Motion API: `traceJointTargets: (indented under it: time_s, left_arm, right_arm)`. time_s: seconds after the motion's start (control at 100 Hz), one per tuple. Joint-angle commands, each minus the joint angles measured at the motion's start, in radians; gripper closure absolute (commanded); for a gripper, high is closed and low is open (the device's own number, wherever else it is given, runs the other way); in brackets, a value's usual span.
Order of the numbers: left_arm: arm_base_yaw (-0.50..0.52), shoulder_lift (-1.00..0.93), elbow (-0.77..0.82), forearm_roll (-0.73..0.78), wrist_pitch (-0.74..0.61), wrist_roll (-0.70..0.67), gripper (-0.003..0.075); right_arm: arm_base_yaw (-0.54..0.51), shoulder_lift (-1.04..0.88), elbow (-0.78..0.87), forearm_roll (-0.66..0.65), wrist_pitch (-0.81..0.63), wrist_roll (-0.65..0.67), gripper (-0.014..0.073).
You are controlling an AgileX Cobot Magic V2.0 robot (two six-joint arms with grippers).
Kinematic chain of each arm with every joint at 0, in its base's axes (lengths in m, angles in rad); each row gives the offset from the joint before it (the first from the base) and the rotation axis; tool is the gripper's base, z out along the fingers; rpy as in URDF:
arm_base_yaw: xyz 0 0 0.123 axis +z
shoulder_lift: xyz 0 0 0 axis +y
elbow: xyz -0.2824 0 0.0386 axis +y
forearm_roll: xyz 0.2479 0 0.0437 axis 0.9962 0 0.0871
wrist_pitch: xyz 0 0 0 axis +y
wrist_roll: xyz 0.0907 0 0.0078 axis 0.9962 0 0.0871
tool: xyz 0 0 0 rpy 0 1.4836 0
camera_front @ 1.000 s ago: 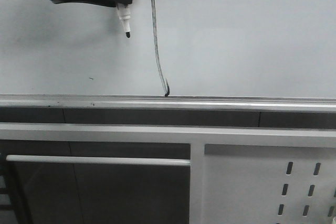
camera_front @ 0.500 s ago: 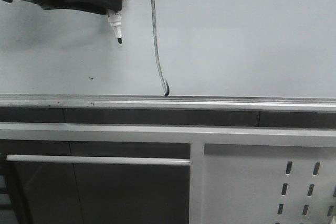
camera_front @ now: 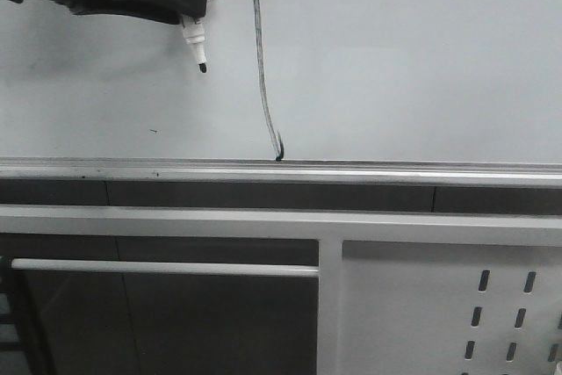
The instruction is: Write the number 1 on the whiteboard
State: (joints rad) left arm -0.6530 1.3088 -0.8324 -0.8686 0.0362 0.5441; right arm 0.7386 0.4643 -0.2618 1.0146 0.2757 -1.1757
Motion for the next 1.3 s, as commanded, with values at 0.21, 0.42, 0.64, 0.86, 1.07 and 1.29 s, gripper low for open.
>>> traceJointTargets:
  time_s: [0.21,0.42,0.64,0.86,1.07,1.29]
  left_arm:
    - [0.013,-0.023,-0.078,-0.011,-0.134,-0.012,0.0528]
    - [0.013,-0.023,-0.078,0.012,-0.128,-0.001,0.0414]
    - [0.013,-0.023,-0.078,0.012,-0.128,-0.001,0.0279]
    - [0.013,-0.031,-0.078,0.04,-0.103,-0.001,0.0276]
    - [0.013,-0.12,-0.048,0.102,-0.036,-0.001,0.0276]
    - [0.013,-0.323,0.09,0.126,-0.036,-0.001,0.0279]
  right_arm:
    - [-0.006,0.002,-0.028,0.021,-0.031,-0.001,0.0651]
    - [-0.006,0.002,-0.028,0.023,-0.03,-0.001,0.0651]
    - [-0.006,0.002,-0.028,0.023,-0.03,-0.001,0.0651]
    - [-0.006,0.002,-0.028,0.023,-0.028,-0.001,0.0651]
    - [-0.006,0.002,-0.028,0.025,-0.028,-0.001,0.0651]
    - [-0.006,0.002,-0.031,0.027,-0.03,-0.001,0.0651]
